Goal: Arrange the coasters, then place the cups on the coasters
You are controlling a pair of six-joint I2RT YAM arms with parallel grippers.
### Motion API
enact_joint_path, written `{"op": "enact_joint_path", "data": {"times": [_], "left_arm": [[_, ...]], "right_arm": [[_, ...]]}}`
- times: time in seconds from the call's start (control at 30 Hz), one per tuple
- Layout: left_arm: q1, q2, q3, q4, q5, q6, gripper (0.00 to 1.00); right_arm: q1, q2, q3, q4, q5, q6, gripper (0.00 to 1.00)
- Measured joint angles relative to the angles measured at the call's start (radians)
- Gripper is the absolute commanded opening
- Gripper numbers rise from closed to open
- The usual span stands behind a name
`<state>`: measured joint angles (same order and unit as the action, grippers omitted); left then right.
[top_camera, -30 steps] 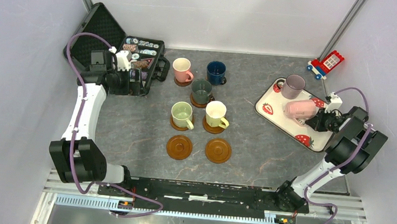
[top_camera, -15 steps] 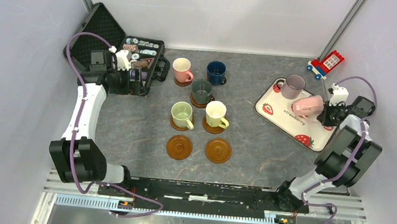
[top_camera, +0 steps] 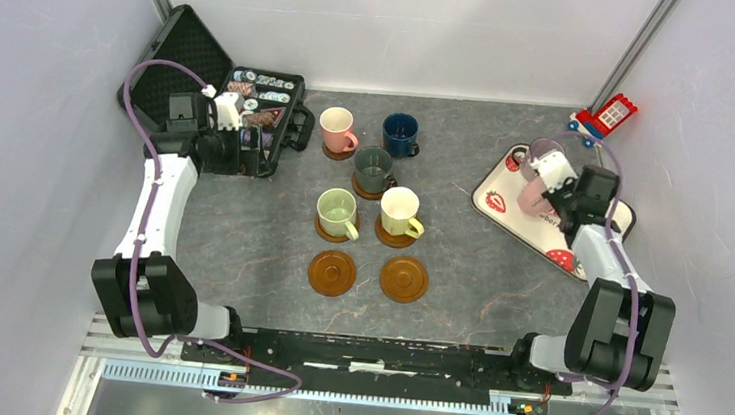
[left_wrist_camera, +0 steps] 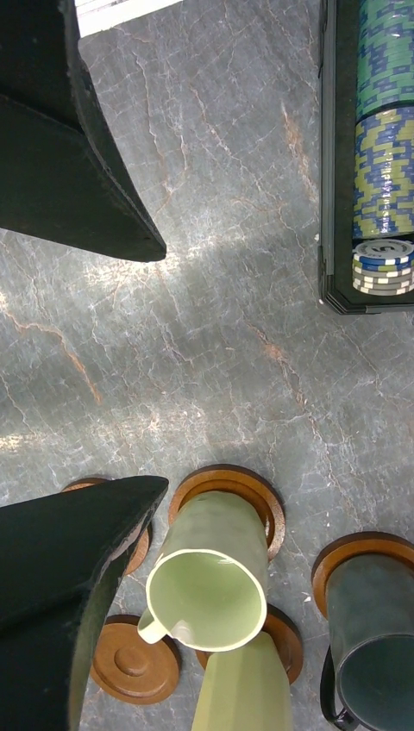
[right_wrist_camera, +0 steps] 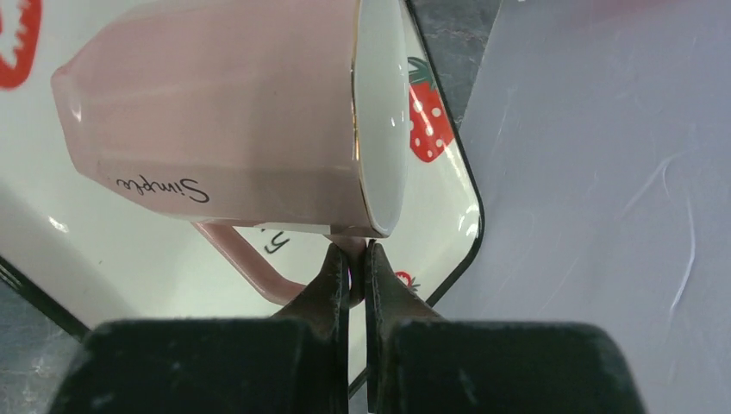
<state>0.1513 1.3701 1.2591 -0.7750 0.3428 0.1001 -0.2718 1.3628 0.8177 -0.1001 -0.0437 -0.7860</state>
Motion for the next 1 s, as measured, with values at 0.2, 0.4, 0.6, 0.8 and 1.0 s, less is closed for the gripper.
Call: {"op": "enact_joint_path", "data": {"times": [0.2,0.4,0.6,0.8,1.0], "left_arm": [[0.000,0.011,0.000,0.000,0.000,0.000,1.00],[0.000,0.012,0.000,0.001,-0.001,0.000,1.00],[0.000,0.018,0.000,0.002,-0.002,0.000,1.00],[0.000,0.026,0.000,0.005,-0.002,0.001,1.00],[0.000,0.026,-0.002,0.007,-0.002,0.002,1.00]], "right_arm": [[0.153,-0.046,-0.146,0.122,0.185,-0.116,0.00],[0.250,-0.096,-0.251,0.264,0.299,-0.222,0.00],[0.301,-0.144,-0.307,0.299,0.335,-0.295,0.22],[0.320,-0.208,-0.311,0.256,0.311,-0.309,0.34],[0.321,-0.257,-0.311,0.190,0.296,-0.307,0.43]]}}
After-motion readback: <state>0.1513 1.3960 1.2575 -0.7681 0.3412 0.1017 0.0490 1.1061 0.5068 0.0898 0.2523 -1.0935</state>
